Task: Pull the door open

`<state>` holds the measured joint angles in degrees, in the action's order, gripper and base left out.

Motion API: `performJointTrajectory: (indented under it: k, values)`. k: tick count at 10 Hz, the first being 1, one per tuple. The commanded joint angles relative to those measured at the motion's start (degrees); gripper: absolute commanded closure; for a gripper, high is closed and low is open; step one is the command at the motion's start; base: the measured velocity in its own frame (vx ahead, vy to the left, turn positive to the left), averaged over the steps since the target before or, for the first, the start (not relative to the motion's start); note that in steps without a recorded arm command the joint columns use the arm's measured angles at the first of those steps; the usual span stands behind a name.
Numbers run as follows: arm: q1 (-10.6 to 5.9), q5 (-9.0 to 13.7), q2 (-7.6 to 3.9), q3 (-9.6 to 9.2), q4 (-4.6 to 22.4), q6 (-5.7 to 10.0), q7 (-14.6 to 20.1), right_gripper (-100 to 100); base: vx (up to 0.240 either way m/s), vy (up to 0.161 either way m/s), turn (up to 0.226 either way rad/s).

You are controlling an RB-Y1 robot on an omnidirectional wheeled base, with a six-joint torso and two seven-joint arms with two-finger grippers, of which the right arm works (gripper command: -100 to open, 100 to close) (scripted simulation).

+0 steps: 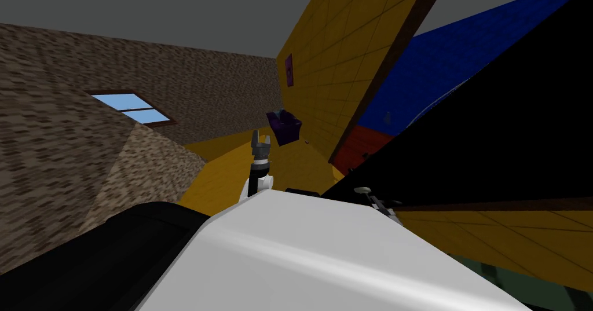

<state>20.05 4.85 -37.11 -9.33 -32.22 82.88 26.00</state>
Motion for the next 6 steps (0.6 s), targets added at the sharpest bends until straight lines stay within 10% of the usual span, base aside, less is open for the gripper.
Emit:
performJointTrajectory:
  k: [1,6]
  values:
    - [-0.51,-0.34,-0.19,-0.49,0.53,1.36,-0.1,100,-0.031,-0.044,0.262]
    - [-0.69,-1.12,-0.69,-1.69,1.55,3.67,-0.2,100,-0.174,-0.04,0.098]
